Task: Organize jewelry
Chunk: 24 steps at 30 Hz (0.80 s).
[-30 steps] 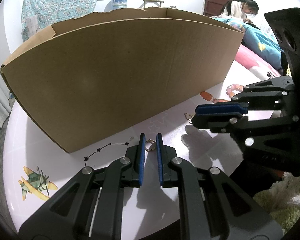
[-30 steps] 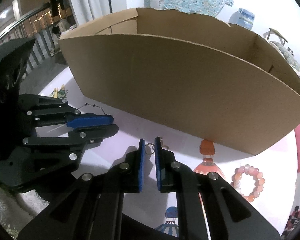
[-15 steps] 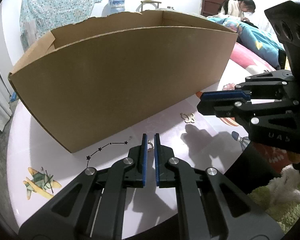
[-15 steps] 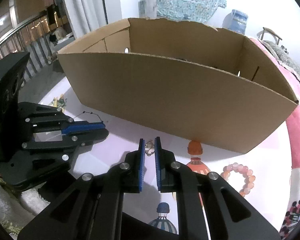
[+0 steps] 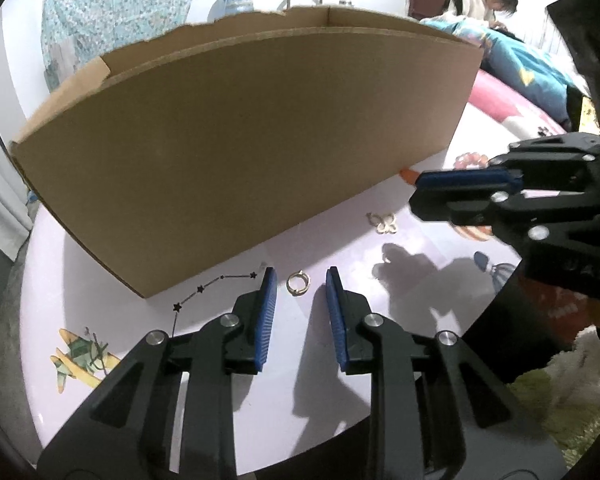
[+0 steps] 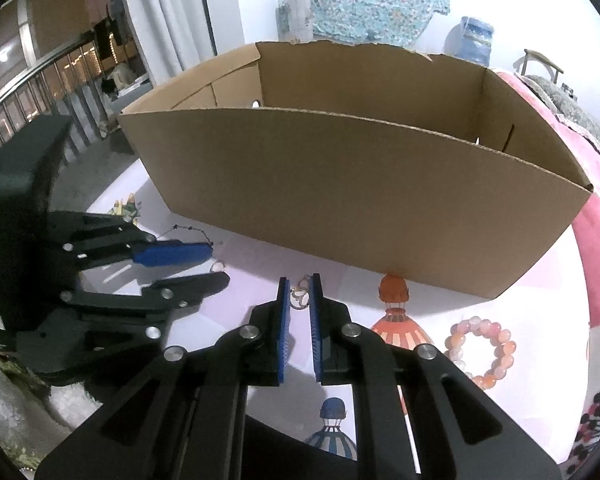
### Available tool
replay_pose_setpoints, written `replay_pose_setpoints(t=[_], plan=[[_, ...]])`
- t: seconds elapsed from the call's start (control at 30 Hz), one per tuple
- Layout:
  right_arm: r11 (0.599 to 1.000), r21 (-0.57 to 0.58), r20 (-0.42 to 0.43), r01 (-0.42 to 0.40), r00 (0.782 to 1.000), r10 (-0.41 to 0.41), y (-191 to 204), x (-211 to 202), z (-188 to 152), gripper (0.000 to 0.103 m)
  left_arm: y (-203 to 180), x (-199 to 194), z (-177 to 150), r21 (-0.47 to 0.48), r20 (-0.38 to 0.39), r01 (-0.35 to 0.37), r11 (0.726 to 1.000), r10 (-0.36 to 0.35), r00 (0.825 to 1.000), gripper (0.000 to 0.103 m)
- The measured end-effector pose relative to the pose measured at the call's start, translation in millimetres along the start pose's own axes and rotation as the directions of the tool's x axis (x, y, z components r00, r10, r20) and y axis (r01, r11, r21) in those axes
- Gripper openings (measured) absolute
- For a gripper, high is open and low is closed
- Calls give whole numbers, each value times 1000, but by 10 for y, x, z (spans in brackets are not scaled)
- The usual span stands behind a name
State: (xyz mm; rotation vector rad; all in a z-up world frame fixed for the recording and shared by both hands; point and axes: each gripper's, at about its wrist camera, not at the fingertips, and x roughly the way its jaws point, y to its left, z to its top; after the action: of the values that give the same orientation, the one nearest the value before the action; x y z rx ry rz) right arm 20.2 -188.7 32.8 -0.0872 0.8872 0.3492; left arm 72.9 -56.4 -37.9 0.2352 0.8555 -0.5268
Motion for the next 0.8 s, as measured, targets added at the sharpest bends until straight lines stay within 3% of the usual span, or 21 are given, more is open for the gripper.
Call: replay_pose_setpoints(t=[0.13, 0.33, 0.53, 0.6, 0.8], plan=[[1000, 13, 7, 0, 1000, -1, -17, -9, -14, 10, -13, 18, 18, 25, -8, -8, 1000, 8, 1000, 22], [1000, 20, 13, 1, 1000, -1, -46, -23, -26, 10, -40, 19, 26, 27, -9, -27, 999, 28, 1000, 10], [1000, 29, 24, 7, 1000, -8, -57, -60, -37, 10, -97, 3, 5, 49, 3, -48, 998, 47, 999, 8], [1000, 29, 31, 9, 999, -10, -48, -80, -36, 10, -101, -16, 0, 52, 12, -42, 998, 41, 999, 0], [1000, 26, 38, 12, 999, -13, -15, -115, -43, 10, -77, -23, -13, 44, 11, -49, 998, 49, 999, 0]])
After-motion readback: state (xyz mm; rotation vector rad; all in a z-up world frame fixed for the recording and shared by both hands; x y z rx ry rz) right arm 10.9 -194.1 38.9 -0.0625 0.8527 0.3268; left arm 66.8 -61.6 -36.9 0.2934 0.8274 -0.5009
